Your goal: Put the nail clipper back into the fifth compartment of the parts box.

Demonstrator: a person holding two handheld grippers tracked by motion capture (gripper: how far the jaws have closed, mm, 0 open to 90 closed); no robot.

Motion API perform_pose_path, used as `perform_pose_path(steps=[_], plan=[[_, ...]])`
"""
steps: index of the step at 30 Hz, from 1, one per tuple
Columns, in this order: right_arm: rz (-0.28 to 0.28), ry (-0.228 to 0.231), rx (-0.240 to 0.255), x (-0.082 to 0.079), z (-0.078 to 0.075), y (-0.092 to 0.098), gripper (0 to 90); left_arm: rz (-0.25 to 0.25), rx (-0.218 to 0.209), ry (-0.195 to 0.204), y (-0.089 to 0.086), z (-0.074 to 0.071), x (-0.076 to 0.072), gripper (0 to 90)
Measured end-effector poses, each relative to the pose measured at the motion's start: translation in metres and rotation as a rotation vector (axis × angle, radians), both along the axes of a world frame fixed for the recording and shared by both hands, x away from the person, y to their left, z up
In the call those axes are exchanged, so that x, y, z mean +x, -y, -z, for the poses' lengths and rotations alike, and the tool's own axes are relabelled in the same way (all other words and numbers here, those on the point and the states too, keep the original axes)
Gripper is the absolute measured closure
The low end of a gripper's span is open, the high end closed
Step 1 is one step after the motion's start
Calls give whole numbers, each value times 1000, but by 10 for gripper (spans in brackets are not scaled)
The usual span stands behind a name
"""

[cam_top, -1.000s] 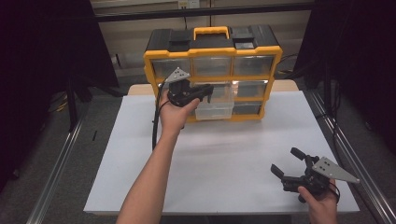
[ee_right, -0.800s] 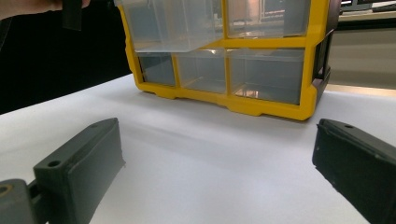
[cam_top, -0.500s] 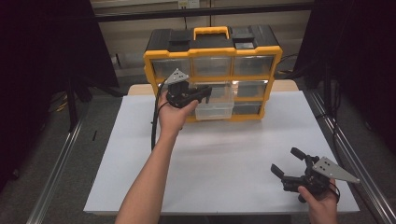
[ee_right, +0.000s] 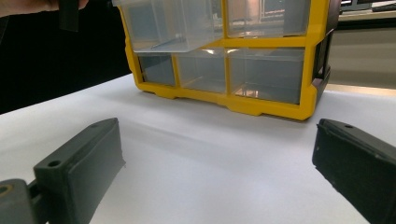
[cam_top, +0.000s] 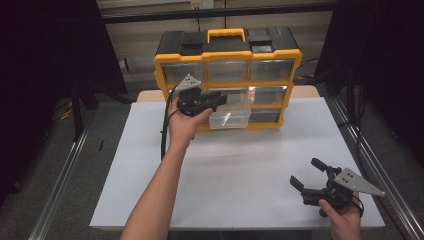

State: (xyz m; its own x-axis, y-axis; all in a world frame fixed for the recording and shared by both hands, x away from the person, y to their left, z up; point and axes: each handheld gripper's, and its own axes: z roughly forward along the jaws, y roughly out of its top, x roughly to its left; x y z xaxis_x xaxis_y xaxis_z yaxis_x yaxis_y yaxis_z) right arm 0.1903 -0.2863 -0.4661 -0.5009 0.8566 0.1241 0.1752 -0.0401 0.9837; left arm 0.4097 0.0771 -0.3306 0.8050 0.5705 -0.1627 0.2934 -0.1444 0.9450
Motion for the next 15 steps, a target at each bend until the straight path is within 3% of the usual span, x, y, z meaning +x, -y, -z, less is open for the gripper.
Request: perform_pose_path(steps=[4, 9, 10, 11, 13, 15], plan=[[2, 1, 4, 0, 0, 0, 12, 1, -4, 8, -2, -1, -2, 595], [0, -1, 1, 0, 0, 0, 12, 14, -39, 3, -3, -2, -6, 477], [0, -1, 1, 0, 0, 0, 12, 6, -23, 2, -4, -3, -7, 461], [0, -1, 0, 0, 0, -1, 12, 10, -45, 6, -5, -2, -7, 441], [-1, -2, 0, 0, 0, -1, 12, 8, -37, 6, -6, -2, -8, 394], [0, -2, -1, -1, 0, -1, 12, 21, -70, 9, -6, -2, -10, 361]])
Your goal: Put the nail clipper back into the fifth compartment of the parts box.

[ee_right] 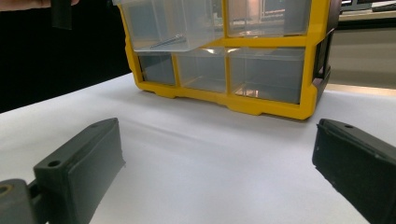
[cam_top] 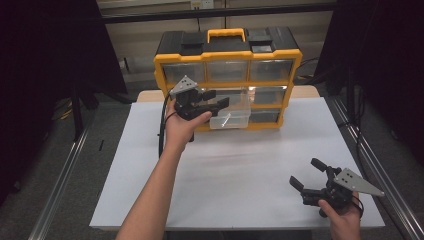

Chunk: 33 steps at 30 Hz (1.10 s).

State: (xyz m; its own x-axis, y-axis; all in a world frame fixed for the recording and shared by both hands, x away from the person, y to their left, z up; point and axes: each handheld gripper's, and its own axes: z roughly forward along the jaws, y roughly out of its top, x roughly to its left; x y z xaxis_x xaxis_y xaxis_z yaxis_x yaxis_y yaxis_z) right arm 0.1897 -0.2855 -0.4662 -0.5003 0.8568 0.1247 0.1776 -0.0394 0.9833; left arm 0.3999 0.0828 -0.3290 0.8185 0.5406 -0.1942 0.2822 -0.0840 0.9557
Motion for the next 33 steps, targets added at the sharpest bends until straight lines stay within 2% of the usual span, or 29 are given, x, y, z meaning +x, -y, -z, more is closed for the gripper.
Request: perform_pose_path(steps=[3, 5, 6, 9, 10, 11, 14, 20, 21, 24, 25, 27, 29, 33], plan=[[1, 0, 1, 0, 0, 0, 12, -8, 7, 7, -1, 0, -3, 309], [1, 2, 2, 0, 0, 0, 12, 7, -7, 17, -1, 1, -4, 268], [0, 1, 2, 0, 0, 0, 12, -3, -12, 22, -1, 1, -5, 249], [2, -1, 2, 0, 0, 0, 12, -3, -9, 26, -4, 2, -7, 215], [0, -2, -2, 0, 0, 0, 12, 4, -25, 21, -5, 3, -8, 204], [-2, -1, 1, 0, 0, 0, 12, 1, -18, 22, -6, 3, -9, 197], [1, -2, 1, -1, 0, 0, 12, -4, -41, 17, -10, 5, -11, 180], [5, 0, 2, 0, 0, 0, 12, -10, -46, 39, -21, 9, -16, 139], [4, -1, -3, 0, 0, 0, 12, -10, -58, 39, -22, 10, -16, 132], [5, 0, 1, 0, 0, 0, 12, -3, -47, 42, -28, 11, -17, 121], [3, 0, -1, 0, 0, 0, 12, -16, -56, 39, -29, 12, -19, 120], [-3, -1, -5, 0, 0, 0, 12, -18, -46, 50, -32, 13, -20, 117], [-3, -2, -5, 0, 0, 0, 12, -15, -59, 42, -34, 14, -22, 115], [0, -2, -2, 0, 1, 0, 12, -21, -52, 56, -41, 17, -26, 105]])
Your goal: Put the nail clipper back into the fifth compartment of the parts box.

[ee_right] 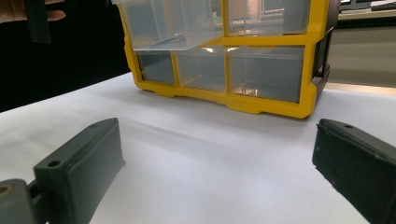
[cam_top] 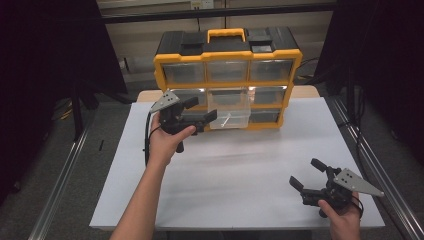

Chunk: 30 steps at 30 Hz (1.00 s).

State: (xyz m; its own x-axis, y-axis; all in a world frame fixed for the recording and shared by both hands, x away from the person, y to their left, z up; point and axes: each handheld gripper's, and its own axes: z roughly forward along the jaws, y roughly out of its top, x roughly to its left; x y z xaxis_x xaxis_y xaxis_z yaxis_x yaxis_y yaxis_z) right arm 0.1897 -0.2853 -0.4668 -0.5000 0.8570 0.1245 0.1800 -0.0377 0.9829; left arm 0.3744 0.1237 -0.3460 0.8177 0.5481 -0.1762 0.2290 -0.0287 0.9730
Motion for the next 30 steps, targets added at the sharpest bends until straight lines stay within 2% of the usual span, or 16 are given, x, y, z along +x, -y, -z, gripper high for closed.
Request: perform_pose_path(steps=[7, 8, 10, 13, 14, 15, 17, 19, 20, 22, 23, 24, 26, 29, 30], plan=[[-1, 0, 1, 0, 0, 0, 12, 3, 3, 9, -13, 8, -7, 87], [-1, 1, -3, 0, 0, 0, 12, -7, -10, 17, -13, 9, -8, 84], [2, 5, -5, 0, 0, 0, 12, -5, 3, 16, -18, 11, -9, 84], [1, 4, -4, 0, 0, -1, 12, -15, -4, 11, -22, 16, -12, 83], [1, 4, -3, 0, 0, -1, 12, -3, 1, -1, -24, 17, -13, 83], [2, 5, -4, 0, 0, -1, 12, -11, 3, 13, -26, 19, -14, 83], [3, 4, -5, 0, 0, 0, 12, -21, 7, 3, -28, 22, -15, 83], [2, 5, -5, 0, 0, -1, 12, -10, 12, 1, -31, 25, -16, 82], [2, 4, -6, 0, 0, -1, 12, -23, 11, 3, -32, 26, -18, 82], [2, 4, -6, 0, 0, -1, 12, -5, 29, 2, -36, 28, -18, 82], [2, 4, -5, 0, 0, -1, 12, -22, 14, -2, -36, 30, -20, 82], [3, 4, -6, 0, 0, 0, 12, -14, 25, 5, -38, 32, -20, 82], [2, 4, -5, 0, 0, 0, 12, -31, 9, -2, -40, 35, -22, 82], [-1, 5, -6, 0, 0, 0, 12, -14, 8, -7, -45, 40, -25, 81], [-1, 4, -2, 0, 0, -1, 12, -38, 3, -2, -46, 41, -26, 81]])
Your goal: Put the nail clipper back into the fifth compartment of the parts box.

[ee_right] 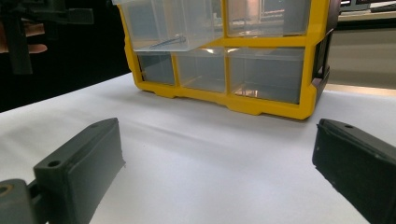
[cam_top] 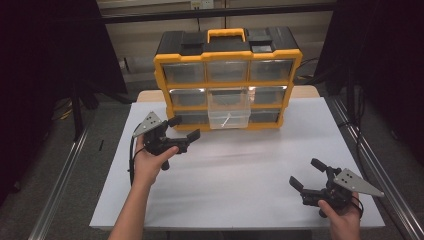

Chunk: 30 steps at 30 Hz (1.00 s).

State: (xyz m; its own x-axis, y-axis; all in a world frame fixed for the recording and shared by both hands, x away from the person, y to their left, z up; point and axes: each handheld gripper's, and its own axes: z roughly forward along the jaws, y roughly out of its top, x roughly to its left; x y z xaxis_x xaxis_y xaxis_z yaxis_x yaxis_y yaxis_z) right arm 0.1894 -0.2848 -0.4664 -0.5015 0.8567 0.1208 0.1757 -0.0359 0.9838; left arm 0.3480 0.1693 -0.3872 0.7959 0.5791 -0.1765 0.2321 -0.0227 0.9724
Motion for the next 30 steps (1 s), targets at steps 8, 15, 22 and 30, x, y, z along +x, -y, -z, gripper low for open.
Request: perform_pose_path(steps=[8, 15, 22, 30], plan=[[2, -2, 1, -1, 0, 0, 12, -23, 24, 2, -20, 13, -10, 73], [-1, 0, 0, -1, -1, 0, 12, -61, 3, -5, -43, 28, -23, 71], [3, -2, 0, -1, 0, 0, 12, -131, -2, -20, -72, 47, -40, 70], [-3, -2, -4, 0, 0, -1, 12, -144, 45, -26, -100, 64, -57, 41]])
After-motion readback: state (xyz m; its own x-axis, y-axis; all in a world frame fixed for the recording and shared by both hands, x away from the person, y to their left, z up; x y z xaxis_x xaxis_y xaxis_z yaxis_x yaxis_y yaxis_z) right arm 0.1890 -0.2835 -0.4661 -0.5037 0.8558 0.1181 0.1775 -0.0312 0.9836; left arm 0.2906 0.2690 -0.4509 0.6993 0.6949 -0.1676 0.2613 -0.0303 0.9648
